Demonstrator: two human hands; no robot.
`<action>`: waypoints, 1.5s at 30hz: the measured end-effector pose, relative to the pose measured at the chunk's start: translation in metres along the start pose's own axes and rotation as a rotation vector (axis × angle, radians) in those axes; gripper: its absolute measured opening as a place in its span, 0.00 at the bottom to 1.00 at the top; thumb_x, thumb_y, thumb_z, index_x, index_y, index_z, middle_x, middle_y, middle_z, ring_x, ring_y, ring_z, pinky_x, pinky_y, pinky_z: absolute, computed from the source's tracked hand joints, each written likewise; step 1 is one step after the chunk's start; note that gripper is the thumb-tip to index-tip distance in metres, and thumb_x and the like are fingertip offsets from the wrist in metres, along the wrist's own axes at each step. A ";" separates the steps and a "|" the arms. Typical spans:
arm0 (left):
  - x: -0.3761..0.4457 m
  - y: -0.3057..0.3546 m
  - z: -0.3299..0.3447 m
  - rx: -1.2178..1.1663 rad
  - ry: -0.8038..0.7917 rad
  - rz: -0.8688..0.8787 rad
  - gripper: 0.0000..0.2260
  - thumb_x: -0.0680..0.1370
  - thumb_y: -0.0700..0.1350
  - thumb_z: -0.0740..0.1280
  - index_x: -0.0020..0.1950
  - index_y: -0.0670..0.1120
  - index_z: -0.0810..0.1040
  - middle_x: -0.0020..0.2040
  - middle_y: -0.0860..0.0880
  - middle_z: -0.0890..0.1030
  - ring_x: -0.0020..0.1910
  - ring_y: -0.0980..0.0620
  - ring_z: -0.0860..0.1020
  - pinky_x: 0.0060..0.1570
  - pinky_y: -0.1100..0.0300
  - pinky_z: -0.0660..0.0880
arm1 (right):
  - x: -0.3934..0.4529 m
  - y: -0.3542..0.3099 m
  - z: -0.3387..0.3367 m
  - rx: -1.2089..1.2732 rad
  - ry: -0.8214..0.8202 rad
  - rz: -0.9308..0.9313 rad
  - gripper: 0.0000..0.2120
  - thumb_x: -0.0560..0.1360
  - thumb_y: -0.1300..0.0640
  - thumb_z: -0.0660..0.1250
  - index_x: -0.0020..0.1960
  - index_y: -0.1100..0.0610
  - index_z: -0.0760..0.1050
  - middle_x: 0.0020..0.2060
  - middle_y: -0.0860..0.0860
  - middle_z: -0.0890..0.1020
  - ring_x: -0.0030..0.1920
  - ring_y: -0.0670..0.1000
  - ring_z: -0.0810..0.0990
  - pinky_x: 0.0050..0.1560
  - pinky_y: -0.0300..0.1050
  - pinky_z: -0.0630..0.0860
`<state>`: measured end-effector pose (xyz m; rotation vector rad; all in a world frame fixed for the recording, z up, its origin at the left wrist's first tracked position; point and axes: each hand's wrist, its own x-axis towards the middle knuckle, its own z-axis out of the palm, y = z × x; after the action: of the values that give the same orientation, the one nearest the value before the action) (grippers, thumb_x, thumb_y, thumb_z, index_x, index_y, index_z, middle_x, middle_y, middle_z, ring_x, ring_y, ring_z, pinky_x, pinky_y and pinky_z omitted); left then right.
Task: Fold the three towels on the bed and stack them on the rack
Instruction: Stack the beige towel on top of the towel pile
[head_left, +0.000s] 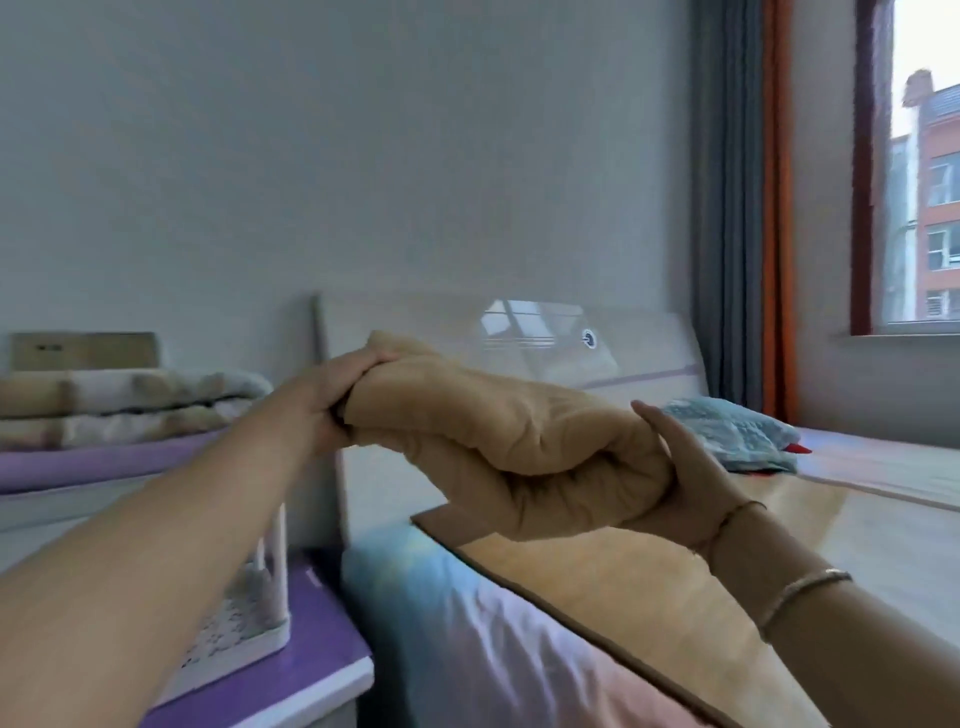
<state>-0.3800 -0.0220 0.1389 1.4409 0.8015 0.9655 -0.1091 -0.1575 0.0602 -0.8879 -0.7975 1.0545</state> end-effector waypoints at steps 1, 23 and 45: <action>-0.006 0.009 -0.025 -0.012 0.046 0.013 0.19 0.76 0.50 0.65 0.64 0.43 0.76 0.44 0.41 0.81 0.39 0.46 0.79 0.38 0.56 0.78 | 0.010 0.001 0.025 -0.023 -0.087 0.071 0.26 0.77 0.41 0.58 0.59 0.60 0.79 0.54 0.64 0.81 0.54 0.60 0.81 0.51 0.57 0.78; 0.028 0.136 -0.402 0.017 0.700 0.095 0.16 0.75 0.45 0.70 0.60 0.40 0.77 0.53 0.38 0.82 0.49 0.41 0.82 0.38 0.49 0.82 | 0.297 0.042 0.421 0.099 -0.498 -0.157 0.34 0.66 0.46 0.72 0.66 0.62 0.72 0.59 0.64 0.79 0.57 0.62 0.80 0.46 0.56 0.80; 0.024 0.076 -0.429 0.054 0.793 -0.204 0.02 0.73 0.38 0.65 0.44 0.42 0.76 0.45 0.43 0.76 0.39 0.45 0.77 0.26 0.57 0.79 | 0.345 0.116 0.433 -0.241 -0.423 0.120 0.24 0.73 0.44 0.67 0.64 0.56 0.72 0.57 0.60 0.79 0.54 0.59 0.80 0.51 0.57 0.79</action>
<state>-0.7611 0.1760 0.2145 0.9685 1.5238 1.3763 -0.4308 0.2909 0.1836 -0.9365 -1.2573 1.2919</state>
